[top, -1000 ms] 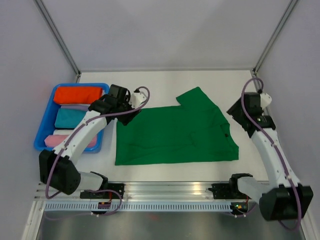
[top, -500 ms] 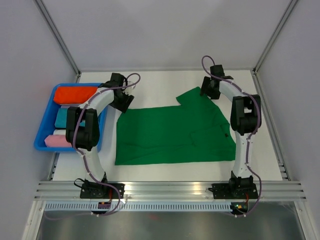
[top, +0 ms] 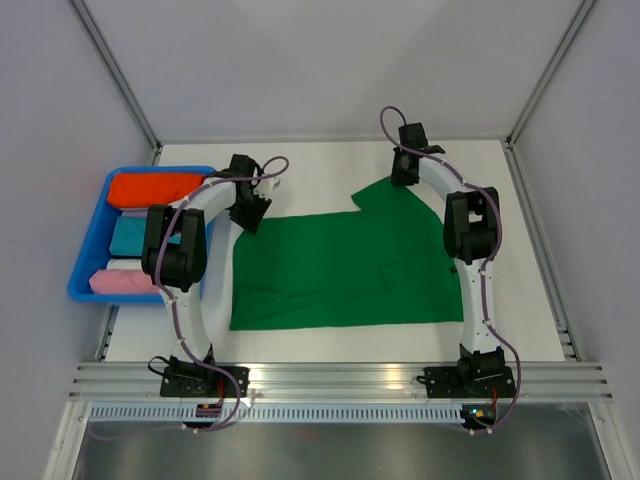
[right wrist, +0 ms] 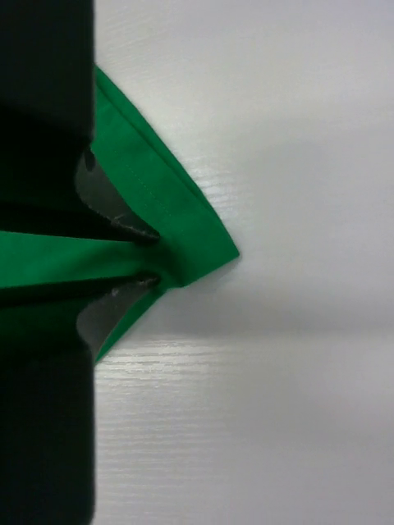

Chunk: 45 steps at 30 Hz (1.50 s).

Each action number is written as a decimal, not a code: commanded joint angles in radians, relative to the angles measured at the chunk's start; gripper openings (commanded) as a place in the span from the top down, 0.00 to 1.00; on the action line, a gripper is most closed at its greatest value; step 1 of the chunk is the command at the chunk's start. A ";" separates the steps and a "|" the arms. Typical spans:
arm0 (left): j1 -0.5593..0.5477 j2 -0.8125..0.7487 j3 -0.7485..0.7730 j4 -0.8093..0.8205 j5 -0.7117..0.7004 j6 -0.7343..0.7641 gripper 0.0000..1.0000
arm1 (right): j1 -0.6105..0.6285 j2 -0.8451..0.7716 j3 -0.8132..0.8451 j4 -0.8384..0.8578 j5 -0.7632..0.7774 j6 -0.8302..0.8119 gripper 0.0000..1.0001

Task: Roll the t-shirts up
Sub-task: Fold the tshirt

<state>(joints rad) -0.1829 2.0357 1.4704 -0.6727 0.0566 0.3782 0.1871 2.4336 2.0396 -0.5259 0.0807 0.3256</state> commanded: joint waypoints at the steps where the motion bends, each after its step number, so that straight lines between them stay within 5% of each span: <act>1: 0.000 0.001 -0.005 0.041 0.048 0.025 0.64 | -0.005 0.024 -0.021 -0.026 0.001 -0.006 0.73; 4: 0.000 -0.025 -0.034 0.054 0.087 0.048 0.81 | -0.005 -0.019 -0.048 -0.013 -0.030 -0.029 0.99; 6: 0.000 -0.064 -0.057 0.087 0.103 0.068 0.97 | -0.005 -0.074 -0.093 0.000 -0.061 -0.033 1.00; 7: 0.000 -0.081 -0.085 0.100 0.101 0.073 0.98 | -0.005 -0.097 -0.111 0.018 -0.070 -0.037 1.00; 23: -0.001 -0.337 -0.320 0.217 0.117 0.148 0.98 | -0.005 -0.761 -0.882 0.293 -0.078 0.012 1.00; 41: -0.061 -0.614 -0.689 0.348 0.155 0.467 0.98 | -0.009 -1.272 -1.331 0.110 0.027 0.079 1.00; 42: -0.066 -0.620 -0.718 0.346 0.154 0.485 0.97 | -0.009 -1.277 -1.348 0.122 0.004 0.088 1.00; 45: -0.090 -0.652 -0.748 0.282 0.163 0.559 0.72 | -0.008 -1.271 -1.398 0.150 -0.030 0.112 0.99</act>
<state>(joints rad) -0.2520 1.4364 0.7471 -0.3645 0.1875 0.8036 0.1802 1.1694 0.6754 -0.3817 0.0765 0.3962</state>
